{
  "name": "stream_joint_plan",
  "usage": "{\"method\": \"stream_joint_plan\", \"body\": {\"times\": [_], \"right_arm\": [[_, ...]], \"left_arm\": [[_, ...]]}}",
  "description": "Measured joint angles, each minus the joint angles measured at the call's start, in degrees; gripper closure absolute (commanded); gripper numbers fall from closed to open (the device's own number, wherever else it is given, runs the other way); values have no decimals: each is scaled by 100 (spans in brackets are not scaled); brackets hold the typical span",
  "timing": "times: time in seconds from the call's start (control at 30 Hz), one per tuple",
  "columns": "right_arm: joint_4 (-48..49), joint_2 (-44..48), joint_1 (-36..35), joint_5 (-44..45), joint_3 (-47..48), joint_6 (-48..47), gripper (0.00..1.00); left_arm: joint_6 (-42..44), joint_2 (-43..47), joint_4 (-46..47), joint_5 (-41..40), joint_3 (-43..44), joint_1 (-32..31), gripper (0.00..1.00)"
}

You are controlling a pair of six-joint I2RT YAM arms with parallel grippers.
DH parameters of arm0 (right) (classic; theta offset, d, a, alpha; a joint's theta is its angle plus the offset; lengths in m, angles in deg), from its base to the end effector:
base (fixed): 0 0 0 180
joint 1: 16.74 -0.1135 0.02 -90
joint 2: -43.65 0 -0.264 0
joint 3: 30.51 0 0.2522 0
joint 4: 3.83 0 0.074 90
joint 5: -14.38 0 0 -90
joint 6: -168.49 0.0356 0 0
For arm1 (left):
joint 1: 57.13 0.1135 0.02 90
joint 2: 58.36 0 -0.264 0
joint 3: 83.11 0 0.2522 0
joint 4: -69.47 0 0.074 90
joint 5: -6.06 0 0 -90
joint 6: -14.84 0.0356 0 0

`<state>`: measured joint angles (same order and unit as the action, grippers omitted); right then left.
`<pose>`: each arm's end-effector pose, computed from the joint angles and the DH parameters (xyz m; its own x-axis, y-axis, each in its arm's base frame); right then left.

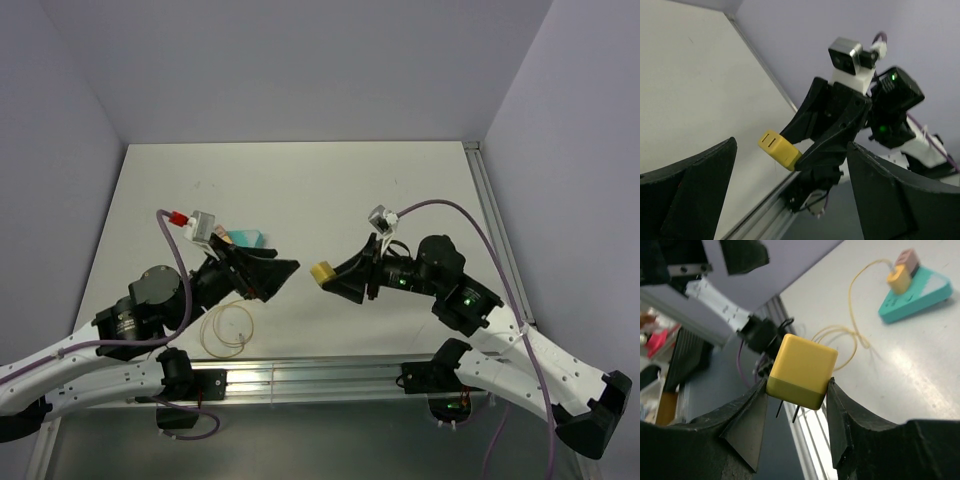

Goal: Insert the plug

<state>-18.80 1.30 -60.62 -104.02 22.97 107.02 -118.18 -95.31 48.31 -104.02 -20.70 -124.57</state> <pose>0.1162 0.1352 0.3330 -0.4970 0.1049 -0.8614 -0.8132 0.2902 0.5045 0.0665 -0.1282 0.3887 -0.4811 -0.5122 -0.7115 0.5577 0.4474 -0.6992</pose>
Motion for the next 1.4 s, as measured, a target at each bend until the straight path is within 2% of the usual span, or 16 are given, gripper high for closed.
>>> {"method": "stream_joint_plan", "body": {"times": [0.23, 0.47, 0.67, 0.87, 1.17, 1.4], "right_arm": [[-686, 365, 0, -1113, 0, -538, 100], [-704, 295, -2, -1849, -2, -640, 100], [-597, 197, -105, -2205, -2, -632, 100], [-518, 129, -332, -2371, -2, -638, 100], [-538, -63, -651, -2347, -2, -739, 100], [-520, -63, -662, -2326, -2, -739, 100]], "left_arm": [[321, 195, -463, 1309, -192, 0, 1], [332, 533, -404, 2345, -763, 0, 1], [337, 376, -17, 3200, -957, 0, 5], [293, 68, 205, 3375, -1019, -2, 9], [267, -120, 361, 3427, -1071, -2, 9], [177, -118, 459, 3536, -1132, -2, 17]]}}
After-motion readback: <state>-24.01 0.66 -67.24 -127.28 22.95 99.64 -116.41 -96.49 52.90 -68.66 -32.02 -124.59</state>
